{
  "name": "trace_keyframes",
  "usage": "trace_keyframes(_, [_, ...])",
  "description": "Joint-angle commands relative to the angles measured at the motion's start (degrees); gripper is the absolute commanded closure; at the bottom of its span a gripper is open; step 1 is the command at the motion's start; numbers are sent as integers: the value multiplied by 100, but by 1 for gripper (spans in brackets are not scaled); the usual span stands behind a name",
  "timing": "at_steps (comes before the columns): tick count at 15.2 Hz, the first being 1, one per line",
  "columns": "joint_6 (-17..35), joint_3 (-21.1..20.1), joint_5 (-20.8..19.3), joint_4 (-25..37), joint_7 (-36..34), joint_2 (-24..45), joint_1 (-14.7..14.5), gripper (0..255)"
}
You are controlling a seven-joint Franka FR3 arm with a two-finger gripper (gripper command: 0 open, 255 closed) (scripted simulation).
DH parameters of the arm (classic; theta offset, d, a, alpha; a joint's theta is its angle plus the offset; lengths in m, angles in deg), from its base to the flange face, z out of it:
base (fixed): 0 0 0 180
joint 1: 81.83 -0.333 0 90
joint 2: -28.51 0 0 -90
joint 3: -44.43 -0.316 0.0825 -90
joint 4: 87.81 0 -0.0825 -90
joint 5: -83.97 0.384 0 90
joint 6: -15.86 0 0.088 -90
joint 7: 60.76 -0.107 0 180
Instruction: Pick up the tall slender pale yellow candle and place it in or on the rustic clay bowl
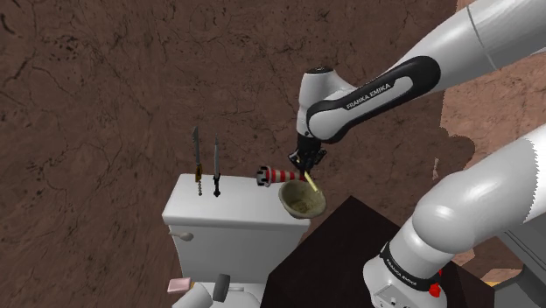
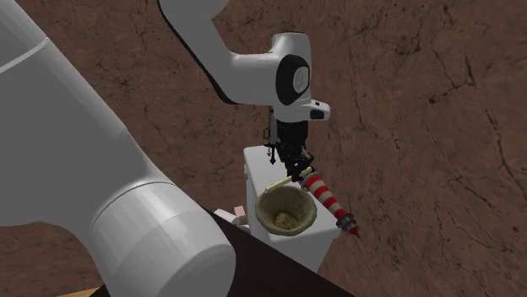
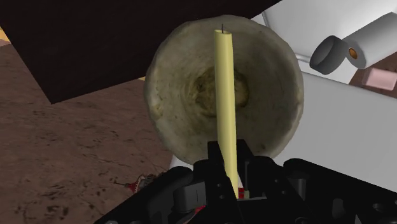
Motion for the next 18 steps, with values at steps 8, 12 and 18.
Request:
trace_keyframes(8, [872,-71,-269,-210,-251,678,123,255])
trace_keyframes(12, [1321,-110,-502,-261,-455,1094,209,255])
trace_keyframes(18, [1321,-108,-503,-261,-455,1094,207,255])
